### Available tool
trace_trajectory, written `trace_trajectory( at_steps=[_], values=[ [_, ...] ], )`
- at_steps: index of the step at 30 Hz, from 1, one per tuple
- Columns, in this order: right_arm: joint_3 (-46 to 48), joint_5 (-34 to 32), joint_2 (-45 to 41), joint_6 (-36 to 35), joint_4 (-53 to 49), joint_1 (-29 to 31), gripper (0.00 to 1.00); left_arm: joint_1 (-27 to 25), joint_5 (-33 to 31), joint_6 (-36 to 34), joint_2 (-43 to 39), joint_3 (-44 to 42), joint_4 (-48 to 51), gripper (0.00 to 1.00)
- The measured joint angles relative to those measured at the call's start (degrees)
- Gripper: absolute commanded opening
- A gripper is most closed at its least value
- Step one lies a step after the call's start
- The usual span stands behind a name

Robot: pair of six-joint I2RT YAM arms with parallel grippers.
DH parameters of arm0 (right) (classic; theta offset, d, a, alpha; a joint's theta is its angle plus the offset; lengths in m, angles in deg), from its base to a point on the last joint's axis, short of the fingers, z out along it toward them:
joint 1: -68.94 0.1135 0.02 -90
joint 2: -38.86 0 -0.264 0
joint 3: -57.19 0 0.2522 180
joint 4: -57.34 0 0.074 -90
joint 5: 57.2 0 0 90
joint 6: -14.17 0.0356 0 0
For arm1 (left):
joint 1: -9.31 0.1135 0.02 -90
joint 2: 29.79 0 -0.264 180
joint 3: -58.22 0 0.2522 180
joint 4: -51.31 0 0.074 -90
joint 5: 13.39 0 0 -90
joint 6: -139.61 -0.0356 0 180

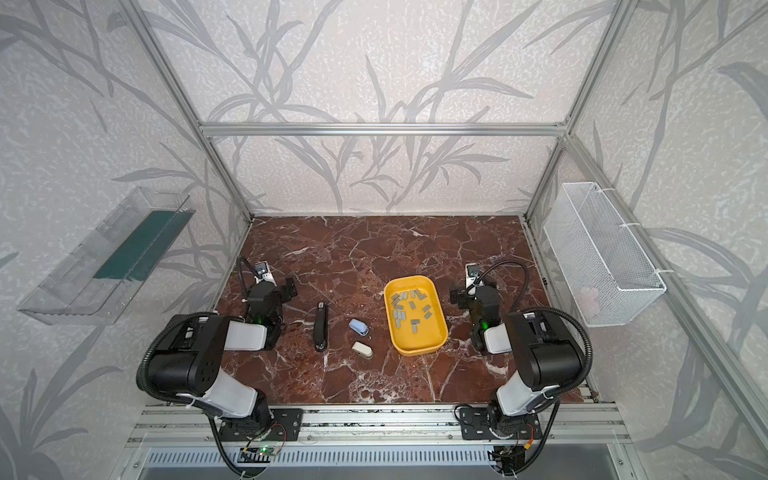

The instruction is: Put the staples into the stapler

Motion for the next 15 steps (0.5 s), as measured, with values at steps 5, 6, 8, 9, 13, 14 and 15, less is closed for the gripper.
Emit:
trace_trajectory(
  at_steps=[5,6,8,9,13,14,15],
  values=[
    [0.00,0.07,0.00,-0.07,-0.52,0.00,0.99,0.00,0.02,0.00,0.00,0.00,0.00,0.99],
    [0.00,0.09,0.00,-0.07,-0.79,0.00,0.99,0.00,0.02,0.00,0.00,0.00,0.00,0.99],
    [-0.02,0.09,0.00,-0.09,-1.31,0.00,0.99,0.00,0.00,0.00,0.00,0.00,0.00,0.99],
    [-0.11,0.11,0.00,-0.09,-1.57,0.00,0.99,0.00,0.00,0.00,0.00,0.00,0.00,0.99],
    [-1.07,0.52,0.00,-0.17,-2.99,0.00,0.99,0.00,0.02,0.00,0.00,0.00,0.00,0.99],
    [-1.29,0.59,0.00,-0.17,-3.23,0.00,0.99,0.00,0.02,0.00,0.00,0.00,0.00,0.99],
    [-1.40,0.68,0.00,-0.17,-3.39,0.00,0.99,0.00,0.02,0.00,0.00,0.00,0.00,0.99]
  ],
)
